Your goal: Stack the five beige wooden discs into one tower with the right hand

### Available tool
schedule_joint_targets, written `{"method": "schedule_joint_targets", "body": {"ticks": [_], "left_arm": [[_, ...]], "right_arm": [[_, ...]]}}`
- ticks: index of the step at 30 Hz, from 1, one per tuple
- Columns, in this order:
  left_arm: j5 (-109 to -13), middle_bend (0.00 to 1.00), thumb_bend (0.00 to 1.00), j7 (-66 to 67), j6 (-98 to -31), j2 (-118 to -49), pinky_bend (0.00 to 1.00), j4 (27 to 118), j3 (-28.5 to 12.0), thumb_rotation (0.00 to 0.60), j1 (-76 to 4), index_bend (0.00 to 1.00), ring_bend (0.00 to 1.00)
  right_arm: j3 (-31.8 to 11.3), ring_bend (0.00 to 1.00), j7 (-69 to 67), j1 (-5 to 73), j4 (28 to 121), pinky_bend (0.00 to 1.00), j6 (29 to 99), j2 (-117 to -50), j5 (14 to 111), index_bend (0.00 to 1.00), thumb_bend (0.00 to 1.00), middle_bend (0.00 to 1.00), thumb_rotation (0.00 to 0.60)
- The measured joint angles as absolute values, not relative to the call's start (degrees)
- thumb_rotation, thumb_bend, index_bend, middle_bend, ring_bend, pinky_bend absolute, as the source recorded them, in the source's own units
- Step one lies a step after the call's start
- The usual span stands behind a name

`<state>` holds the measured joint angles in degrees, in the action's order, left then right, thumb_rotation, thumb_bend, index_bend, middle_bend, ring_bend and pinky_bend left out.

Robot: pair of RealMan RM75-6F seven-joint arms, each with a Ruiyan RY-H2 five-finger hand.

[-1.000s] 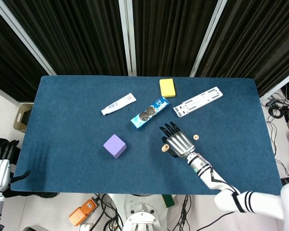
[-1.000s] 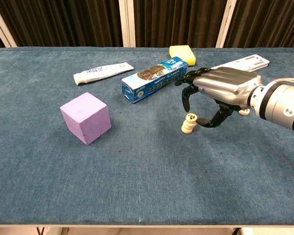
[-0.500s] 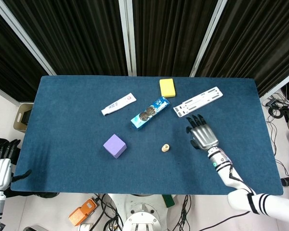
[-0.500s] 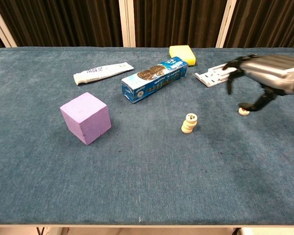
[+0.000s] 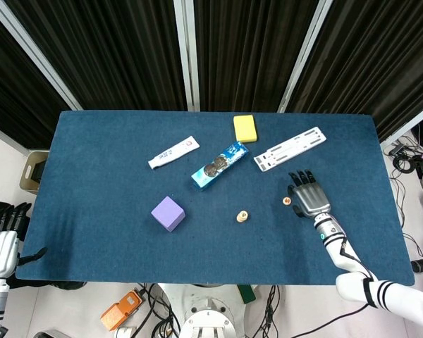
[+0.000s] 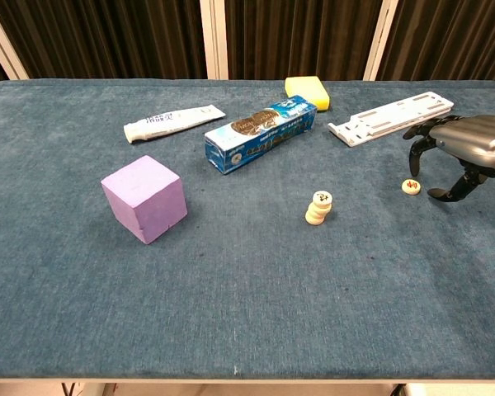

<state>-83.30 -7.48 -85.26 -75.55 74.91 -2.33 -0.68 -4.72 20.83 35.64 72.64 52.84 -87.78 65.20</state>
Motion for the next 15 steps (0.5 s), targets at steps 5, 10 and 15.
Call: {"method": "schedule_joint_targets", "body": {"ticks": [5, 10, 15], "left_arm": [[-83.31, 0.08, 0.05, -7.33, -85.32, -75.39, 0.0, 75.14, -2.3, 0.6, -0.66, 0.09, 0.02], [-83.16, 0.08, 0.05, -7.35, -85.25, -75.33, 0.0, 75.1, -2.28, 0.6, -0.61, 0.09, 0.02], [-83.02, 0.08, 0.05, -7.58, -85.22, -75.42, 0.0, 74.8, -2.21, 0.6, -0.48, 0.09, 0.02]], "right_arm": [[-5.06, 0.04, 19.75, 35.93, 71.76, 0.08, 52.76, -88.69, 66.34, 0.48, 0.47, 0.14, 0.6], [-5.11, 0.04, 19.94, 36.19, 71.28, 0.08, 52.22, -89.08, 66.58, 0.5, 0.47, 0.14, 0.6], [-5.21, 0.04, 20.24, 36.33, 70.79, 0.08, 51.74, -89.61, 66.38, 0.52, 0.47, 0.14, 0.6]]}}
